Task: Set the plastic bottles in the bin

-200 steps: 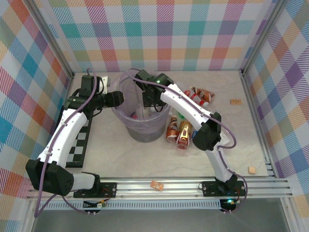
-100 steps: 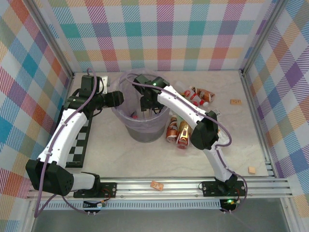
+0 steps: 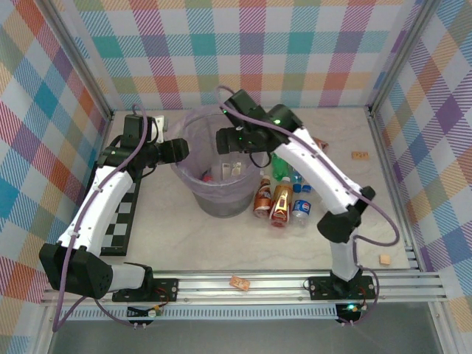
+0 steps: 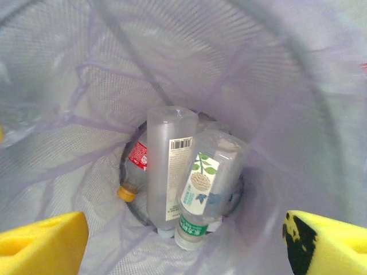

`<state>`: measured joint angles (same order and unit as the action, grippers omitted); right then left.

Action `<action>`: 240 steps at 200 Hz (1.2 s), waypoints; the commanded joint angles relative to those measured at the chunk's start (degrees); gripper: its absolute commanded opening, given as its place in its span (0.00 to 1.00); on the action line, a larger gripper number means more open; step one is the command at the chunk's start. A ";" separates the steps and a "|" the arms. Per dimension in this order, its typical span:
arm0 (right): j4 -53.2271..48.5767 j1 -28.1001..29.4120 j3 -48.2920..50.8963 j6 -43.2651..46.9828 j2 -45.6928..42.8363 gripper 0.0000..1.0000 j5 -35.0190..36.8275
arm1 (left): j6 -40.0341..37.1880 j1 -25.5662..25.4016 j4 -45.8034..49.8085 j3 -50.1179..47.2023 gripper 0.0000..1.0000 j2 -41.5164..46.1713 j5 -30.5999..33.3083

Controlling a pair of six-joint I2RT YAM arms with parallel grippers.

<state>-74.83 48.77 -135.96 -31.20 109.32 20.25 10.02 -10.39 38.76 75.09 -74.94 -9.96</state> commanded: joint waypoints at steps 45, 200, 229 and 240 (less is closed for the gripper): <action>-3.71 -3.60 13.15 -3.28 -19.78 0.89 6.99 | -0.27 0.80 0.79 -0.37 0.70 0.14 0.47; 20.87 -17.92 68.85 -17.12 -23.89 0.78 -18.50 | -0.27 0.77 0.79 -0.49 0.70 0.53 0.64; 24.21 -17.92 69.72 -17.45 -19.52 0.78 -19.26 | -0.27 0.81 0.72 -0.60 0.70 0.64 0.71; 25.47 -17.92 69.78 -17.27 -18.12 0.78 -20.15 | -0.27 0.81 0.78 -0.55 0.70 0.67 0.62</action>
<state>-54.19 31.07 -67.05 -47.29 88.71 3.01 10.00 -10.35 38.81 75.09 -74.94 -9.93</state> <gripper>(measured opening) 0.777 0.696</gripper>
